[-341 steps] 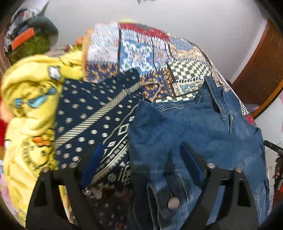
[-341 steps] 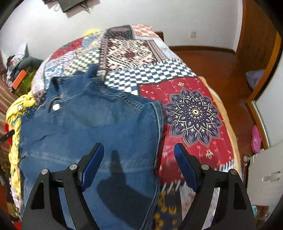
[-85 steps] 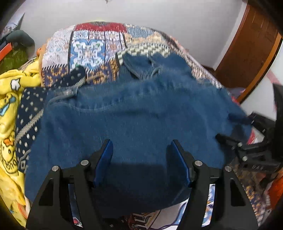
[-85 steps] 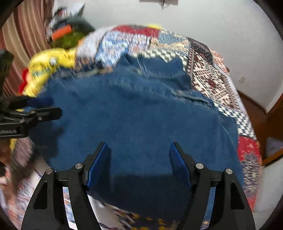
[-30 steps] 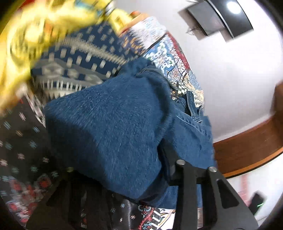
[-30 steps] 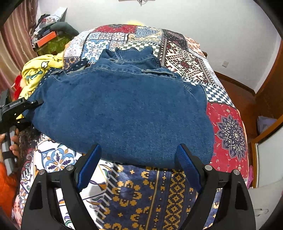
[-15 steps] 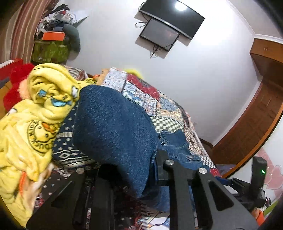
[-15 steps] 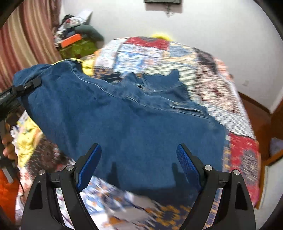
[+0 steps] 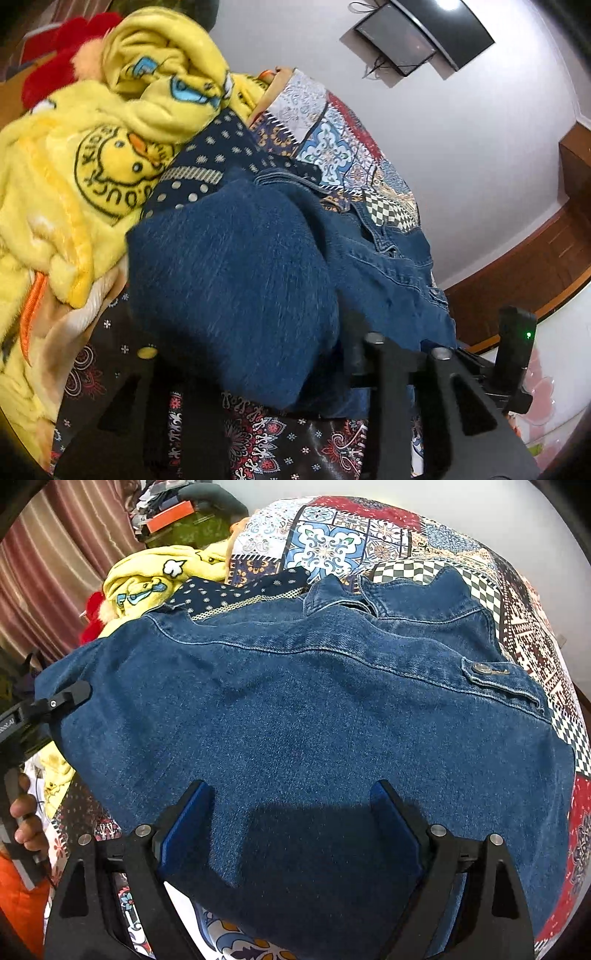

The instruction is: Fold large clothes

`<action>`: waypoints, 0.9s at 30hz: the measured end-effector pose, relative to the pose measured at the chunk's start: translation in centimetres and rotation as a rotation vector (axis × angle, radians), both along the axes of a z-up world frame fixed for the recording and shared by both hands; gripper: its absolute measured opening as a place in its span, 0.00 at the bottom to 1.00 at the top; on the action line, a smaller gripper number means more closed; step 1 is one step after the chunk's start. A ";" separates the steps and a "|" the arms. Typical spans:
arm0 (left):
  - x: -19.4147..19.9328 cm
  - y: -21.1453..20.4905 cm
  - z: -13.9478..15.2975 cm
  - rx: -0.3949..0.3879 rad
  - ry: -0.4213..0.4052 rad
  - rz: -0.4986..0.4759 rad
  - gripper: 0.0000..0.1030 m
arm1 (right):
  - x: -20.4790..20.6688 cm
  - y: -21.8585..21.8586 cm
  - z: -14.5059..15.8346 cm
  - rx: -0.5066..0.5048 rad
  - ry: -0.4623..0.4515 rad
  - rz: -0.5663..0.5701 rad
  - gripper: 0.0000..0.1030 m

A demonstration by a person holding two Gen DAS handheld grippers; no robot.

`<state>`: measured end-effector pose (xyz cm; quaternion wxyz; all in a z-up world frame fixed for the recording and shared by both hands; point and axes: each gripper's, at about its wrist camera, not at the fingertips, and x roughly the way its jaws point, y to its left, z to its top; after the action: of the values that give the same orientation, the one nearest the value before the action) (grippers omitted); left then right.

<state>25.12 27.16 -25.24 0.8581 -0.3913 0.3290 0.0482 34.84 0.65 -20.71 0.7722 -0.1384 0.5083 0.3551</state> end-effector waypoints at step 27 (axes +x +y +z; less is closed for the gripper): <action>11.3 -14.0 16.3 0.279 -0.253 -0.255 0.18 | 0.1 -8.5 3.6 0.112 0.013 -0.184 0.90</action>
<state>36.43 13.19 -8.90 0.9374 -0.2269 0.2559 -0.0652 34.98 -7.81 -17.15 0.8049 -0.0454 0.5030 0.3115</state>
